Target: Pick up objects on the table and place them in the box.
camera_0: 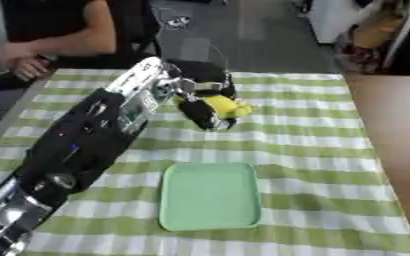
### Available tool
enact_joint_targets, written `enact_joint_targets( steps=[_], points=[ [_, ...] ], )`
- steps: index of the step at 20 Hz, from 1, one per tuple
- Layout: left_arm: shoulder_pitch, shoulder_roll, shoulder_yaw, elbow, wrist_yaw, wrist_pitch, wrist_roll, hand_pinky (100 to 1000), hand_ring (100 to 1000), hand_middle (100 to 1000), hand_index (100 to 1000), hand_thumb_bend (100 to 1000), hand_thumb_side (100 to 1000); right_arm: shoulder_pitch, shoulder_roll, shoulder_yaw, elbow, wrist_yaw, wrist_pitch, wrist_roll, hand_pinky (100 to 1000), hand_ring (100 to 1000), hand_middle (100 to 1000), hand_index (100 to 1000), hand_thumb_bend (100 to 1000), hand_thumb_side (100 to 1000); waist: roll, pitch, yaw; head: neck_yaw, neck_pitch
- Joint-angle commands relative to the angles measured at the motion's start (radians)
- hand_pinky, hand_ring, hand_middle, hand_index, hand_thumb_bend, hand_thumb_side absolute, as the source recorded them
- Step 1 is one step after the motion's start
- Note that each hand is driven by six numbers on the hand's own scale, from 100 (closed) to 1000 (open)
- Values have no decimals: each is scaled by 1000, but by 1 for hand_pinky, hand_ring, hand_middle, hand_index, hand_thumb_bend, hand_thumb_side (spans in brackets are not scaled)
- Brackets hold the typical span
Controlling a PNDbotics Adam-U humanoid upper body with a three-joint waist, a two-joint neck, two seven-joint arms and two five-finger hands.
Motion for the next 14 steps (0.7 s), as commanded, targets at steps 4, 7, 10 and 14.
enact_joint_targets(
  steps=[4,7,10,14],
  points=[
    [-4,31,2,-27,17,4,-10,100,100,100,191,100,470,-6,-19,-6,-12,2,-2,2,695,757,782,897,100,789,-2,-14,2,-5,-14],
    [3,29,-7,-35,26,3,-16,100,100,100,191,100,470,-6,-19,-6,-12,2,-2,3,695,757,782,897,100,789,-3,-13,3,-5,-14],
    [19,17,-19,-38,33,-2,-21,100,100,100,189,100,472,-7,-18,-6,-12,1,-3,3,695,757,782,897,100,789,-4,-12,2,-4,-14],
    [42,3,-42,-54,48,-11,-31,100,100,100,187,100,473,-7,-17,-6,-12,1,-3,4,695,757,782,897,100,788,-4,-11,2,-4,-12]
  ],
)
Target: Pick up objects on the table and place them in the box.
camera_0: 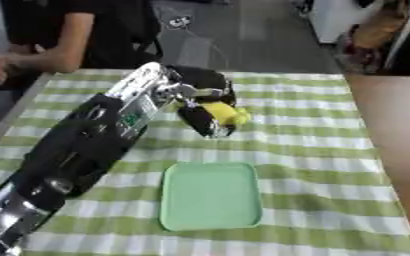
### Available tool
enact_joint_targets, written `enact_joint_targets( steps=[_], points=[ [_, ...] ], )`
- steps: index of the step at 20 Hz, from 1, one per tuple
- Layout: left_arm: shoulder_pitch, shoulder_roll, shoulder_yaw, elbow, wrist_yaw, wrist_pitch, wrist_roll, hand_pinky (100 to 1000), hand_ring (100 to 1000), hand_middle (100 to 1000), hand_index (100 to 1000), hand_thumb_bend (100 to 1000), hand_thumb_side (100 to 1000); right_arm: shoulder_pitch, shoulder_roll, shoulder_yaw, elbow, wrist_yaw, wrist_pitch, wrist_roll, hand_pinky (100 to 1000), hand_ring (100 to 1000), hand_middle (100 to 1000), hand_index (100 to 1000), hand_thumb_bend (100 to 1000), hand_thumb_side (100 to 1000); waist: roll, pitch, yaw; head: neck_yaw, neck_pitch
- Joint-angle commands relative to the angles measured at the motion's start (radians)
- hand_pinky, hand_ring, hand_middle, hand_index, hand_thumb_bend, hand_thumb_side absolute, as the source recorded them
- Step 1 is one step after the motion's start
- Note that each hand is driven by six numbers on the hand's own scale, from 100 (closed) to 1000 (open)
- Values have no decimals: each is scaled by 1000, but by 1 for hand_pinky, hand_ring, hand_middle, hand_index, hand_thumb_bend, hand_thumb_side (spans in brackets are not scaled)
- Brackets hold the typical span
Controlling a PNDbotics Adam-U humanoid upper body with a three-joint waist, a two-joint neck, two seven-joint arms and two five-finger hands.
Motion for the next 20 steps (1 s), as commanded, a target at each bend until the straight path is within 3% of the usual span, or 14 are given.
enact_joint_targets(
  steps=[1,20],
  points=[
    [-4,4,-11,-36,18,-6,-11,100,100,100,187,100,473,-7,-17,-6,-12,1,-1,2,695,757,782,897,100,788,-3,-11,-1,-3,-11],
    [30,-6,-38,-67,62,3,-34,100,100,100,183,100,473,-6,-16,-6,-11,0,-2,4,695,757,782,898,100,788,-3,-14,0,-4,-11]
  ],
)
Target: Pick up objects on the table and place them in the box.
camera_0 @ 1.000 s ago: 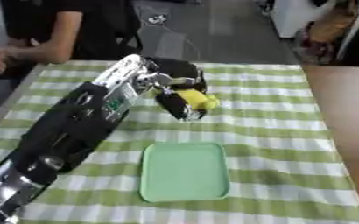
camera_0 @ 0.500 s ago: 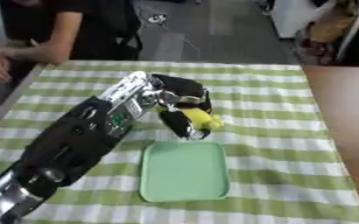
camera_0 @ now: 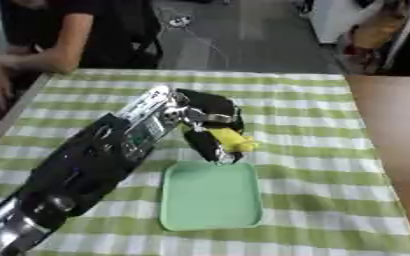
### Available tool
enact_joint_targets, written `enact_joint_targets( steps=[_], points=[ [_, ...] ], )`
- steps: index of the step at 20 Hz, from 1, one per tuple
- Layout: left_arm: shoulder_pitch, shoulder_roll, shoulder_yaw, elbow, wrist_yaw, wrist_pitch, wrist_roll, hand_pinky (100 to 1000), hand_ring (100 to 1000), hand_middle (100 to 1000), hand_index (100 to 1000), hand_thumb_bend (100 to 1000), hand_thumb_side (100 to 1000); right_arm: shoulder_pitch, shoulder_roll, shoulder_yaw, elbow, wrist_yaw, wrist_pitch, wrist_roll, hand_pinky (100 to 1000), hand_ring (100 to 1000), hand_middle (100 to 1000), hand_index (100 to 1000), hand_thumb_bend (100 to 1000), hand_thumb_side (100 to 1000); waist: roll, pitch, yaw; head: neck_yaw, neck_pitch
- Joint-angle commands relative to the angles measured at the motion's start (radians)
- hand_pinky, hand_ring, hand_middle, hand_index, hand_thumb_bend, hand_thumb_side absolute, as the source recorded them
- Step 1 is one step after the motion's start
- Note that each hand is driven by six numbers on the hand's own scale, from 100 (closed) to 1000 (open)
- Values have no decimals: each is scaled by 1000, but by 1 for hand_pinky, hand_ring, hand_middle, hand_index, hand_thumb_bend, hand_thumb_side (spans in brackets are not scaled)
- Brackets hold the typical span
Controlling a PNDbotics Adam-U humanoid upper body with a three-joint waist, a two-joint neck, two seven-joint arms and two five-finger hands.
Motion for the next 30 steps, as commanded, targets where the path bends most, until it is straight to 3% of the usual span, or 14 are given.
enact_joint_targets(
  steps=[1,21,23,24,25,26,27,28,29,30],
  points=[
    [-6,7,-1,-22,14,-1,-7,100,100,100,183,100,473,-6,-16,-6,-11,0,0,2,695,757,782,898,100,788,-2,-14,0,-4,-11],
    [44,-7,-17,1,19,-7,-9,100,100,100,192,100,446,-10,-15,-4,-11,-1,-1,4,695,757,782,898,100,788,-2,-13,-4,-4,-12],
    [47,-5,-17,1,27,-9,-8,100,100,166,247,100,390,-10,-15,-4,-11,-1,-1,5,695,757,783,898,100,788,-2,-13,-4,-3,-12],
    [48,-3,-16,1,32,-10,-7,100,100,149,231,100,402,-10,-15,-4,-11,-1,-1,4,695,757,783,898,100,788,-2,-13,-4,-3,-11],
    [49,-2,-16,1,38,-11,-8,100,154,291,355,100,351,-9,-15,-4,-10,-1,-1,4,695,757,783,898,100,788,-2,-13,-4,-3,-11],
    [50,-1,-16,2,49,-13,-9,100,121,265,333,100,336,-9,-15,-4,-10,-1,-1,5,695,757,783,898,100,788,-2,-14,-4,-4,-11],
    [51,0,-17,1,60,-16,-12,223,298,411,458,100,407,-9,-15,-4,-10,-1,-1,5,695,757,783,898,100,788,-1,-14,-4,-4,-11],
    [53,1,-18,1,71,-20,-19,241,314,425,469,100,413,-10,-15,-4,-10,0,-1,5,695,757,783,898,100,788,-1,-14,-4,-4,-11],
    [54,2,-19,1,79,-23,-27,377,447,531,584,100,463,-10,-15,-4,-10,0,-1,5,695,756,783,898,100,788,-1,-14,-5,-4,-11],
    [55,3,-18,1,83,-25,-37,336,409,503,549,100,447,-10,-15,-4,-10,0,-1,5,695,756,783,898,100,788,-1,-14,-5,-4,-11]
  ],
)
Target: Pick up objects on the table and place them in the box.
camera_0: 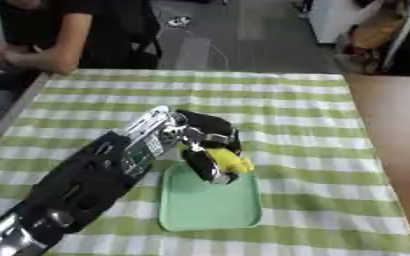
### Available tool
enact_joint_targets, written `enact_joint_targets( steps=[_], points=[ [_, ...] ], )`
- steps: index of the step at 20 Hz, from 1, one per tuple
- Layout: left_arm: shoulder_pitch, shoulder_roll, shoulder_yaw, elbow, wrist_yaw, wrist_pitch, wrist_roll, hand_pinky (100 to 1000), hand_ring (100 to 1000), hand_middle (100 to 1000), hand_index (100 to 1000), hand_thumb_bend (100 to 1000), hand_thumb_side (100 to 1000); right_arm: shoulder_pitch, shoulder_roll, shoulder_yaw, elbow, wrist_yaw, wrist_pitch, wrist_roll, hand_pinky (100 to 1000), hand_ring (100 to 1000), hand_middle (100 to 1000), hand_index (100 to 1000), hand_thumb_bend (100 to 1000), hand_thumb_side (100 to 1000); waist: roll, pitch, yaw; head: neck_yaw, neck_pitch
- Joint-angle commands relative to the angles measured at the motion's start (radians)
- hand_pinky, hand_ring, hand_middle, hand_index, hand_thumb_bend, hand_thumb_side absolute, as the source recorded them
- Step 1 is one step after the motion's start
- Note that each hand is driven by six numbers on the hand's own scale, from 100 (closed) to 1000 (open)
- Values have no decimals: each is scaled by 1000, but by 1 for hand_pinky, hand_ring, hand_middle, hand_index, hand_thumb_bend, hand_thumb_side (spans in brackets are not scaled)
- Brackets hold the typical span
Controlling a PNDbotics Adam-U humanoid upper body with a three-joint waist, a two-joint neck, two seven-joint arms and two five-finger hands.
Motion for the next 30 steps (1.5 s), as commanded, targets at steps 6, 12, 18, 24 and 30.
enact_joint_targets(
  steps=[6,12,18,24,30],
  points=[
    [-5,14,7,-8,30,-15,-57,521,593,657,697,100,540,-10,-15,-5,-10,0,-1,4,695,756,783,898,100,789,-1,-13,-2,-4,-10],
    [-4,15,8,-9,30,-14,-69,549,611,672,700,100,549,-9,-16,-5,-10,1,-1,4,695,756,783,898,100,789,-1,-13,-1,-4,-11],
    [-2,15,10,-9,30,-16,-75,586,640,699,718,148,584,-9,-16,-5,-10,1,-1,4,695,756,783,898,100,789,-2,-13,1,-4,-11],
    [-1,16,18,-16,43,-30,-61,664,721,767,764,540,795,-8,-16,-6,-10,1,-1,3,696,756,783,898,100,789,-3,-13,2,-4,-11],
    [0,17,19,-18,45,-33,-56,675,725,769,762,544,794,-8,-16,-7,-10,1,-1,3,696,756,783,898,100,789,-3,-13,2,-4,-11]
  ],
)
